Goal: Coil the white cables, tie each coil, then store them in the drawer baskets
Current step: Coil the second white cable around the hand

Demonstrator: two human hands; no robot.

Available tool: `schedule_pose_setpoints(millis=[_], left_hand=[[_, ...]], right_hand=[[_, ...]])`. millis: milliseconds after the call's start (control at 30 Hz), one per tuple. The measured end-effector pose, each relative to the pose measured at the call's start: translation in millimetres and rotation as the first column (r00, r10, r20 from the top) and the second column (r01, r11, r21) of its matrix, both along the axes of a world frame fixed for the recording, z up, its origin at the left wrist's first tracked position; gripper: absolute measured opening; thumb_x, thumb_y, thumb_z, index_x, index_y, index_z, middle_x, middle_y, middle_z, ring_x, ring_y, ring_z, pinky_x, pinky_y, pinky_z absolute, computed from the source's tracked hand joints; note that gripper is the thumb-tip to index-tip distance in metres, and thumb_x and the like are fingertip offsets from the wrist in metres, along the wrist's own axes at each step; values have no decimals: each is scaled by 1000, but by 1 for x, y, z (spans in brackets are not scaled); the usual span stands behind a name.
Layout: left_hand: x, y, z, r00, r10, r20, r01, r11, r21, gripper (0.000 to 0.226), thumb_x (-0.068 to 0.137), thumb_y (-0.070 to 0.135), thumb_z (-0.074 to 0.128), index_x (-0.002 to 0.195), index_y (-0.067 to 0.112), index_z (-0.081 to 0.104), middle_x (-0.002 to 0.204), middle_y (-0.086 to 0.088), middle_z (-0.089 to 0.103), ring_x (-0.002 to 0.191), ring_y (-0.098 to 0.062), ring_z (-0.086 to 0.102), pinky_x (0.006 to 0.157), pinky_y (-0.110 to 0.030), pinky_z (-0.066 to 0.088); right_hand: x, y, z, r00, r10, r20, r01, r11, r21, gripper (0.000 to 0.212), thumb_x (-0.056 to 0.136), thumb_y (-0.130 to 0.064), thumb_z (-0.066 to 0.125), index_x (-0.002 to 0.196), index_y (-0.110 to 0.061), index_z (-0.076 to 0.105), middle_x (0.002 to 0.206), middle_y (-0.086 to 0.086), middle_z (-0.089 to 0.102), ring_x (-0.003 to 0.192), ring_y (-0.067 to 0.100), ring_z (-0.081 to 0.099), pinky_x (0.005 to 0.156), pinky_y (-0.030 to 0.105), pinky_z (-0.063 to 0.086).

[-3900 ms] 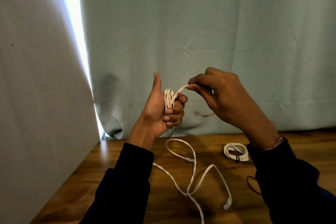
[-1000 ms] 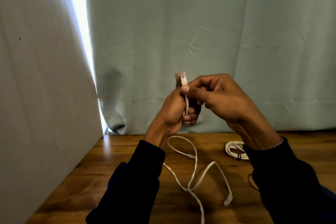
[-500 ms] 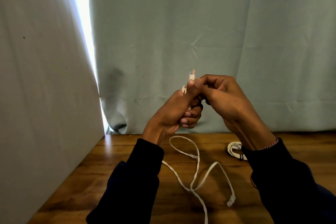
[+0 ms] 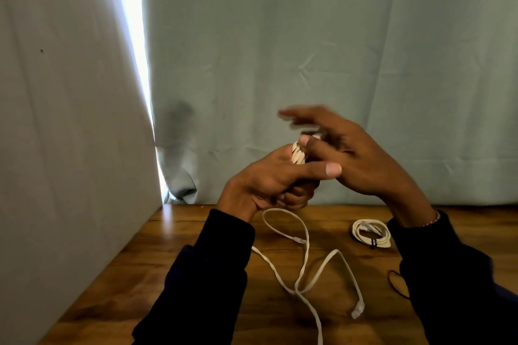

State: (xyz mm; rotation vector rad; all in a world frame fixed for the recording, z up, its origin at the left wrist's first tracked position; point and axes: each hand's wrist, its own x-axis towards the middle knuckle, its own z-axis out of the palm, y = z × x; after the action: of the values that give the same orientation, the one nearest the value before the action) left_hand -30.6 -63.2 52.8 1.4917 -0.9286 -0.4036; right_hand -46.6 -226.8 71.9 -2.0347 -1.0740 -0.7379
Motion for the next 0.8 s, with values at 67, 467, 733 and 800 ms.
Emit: schedule_pose_setpoints(millis=[67,467,733,800], left_hand=[[2,4,-1,993,-116,-7,116,993,-4,29,78,29,83,73,11,61,41,5,42,29,-5,35,37,-14,33],[2,3,4,993,-61,-103,38,977,-212,32,88,33,71,76,6,58,41,0,42,30,-9,41,38,-16,38],[2,-3,9,838,520,168,-489,851,-192,46,76,44,76,82,-1,68,58,-8,56,52,-19,54,54,-24,49],[3,2,10,830,495,256,-475,869,-140,34,89,36,68,85,2,68,69,-12,61,62,-20,58,62,-24,52]], right_hand=[[1,-2,0,999,38,26,-36,996,-78,30,103,-22,50,127,-16,67,114,-8,68,108,11,66,86,21,51],[13,12,-10,883,-210,420,218,976,30,30,98,-22,39,94,-4,62,85,6,62,70,14,56,64,16,44],[33,3,-16,830,-356,429,322,934,153,27,100,-24,45,94,-4,62,83,6,62,68,11,51,61,23,46],[36,0,-16,824,-367,433,320,930,179,28,102,-25,46,97,-4,65,84,5,64,69,6,52,63,13,44]])
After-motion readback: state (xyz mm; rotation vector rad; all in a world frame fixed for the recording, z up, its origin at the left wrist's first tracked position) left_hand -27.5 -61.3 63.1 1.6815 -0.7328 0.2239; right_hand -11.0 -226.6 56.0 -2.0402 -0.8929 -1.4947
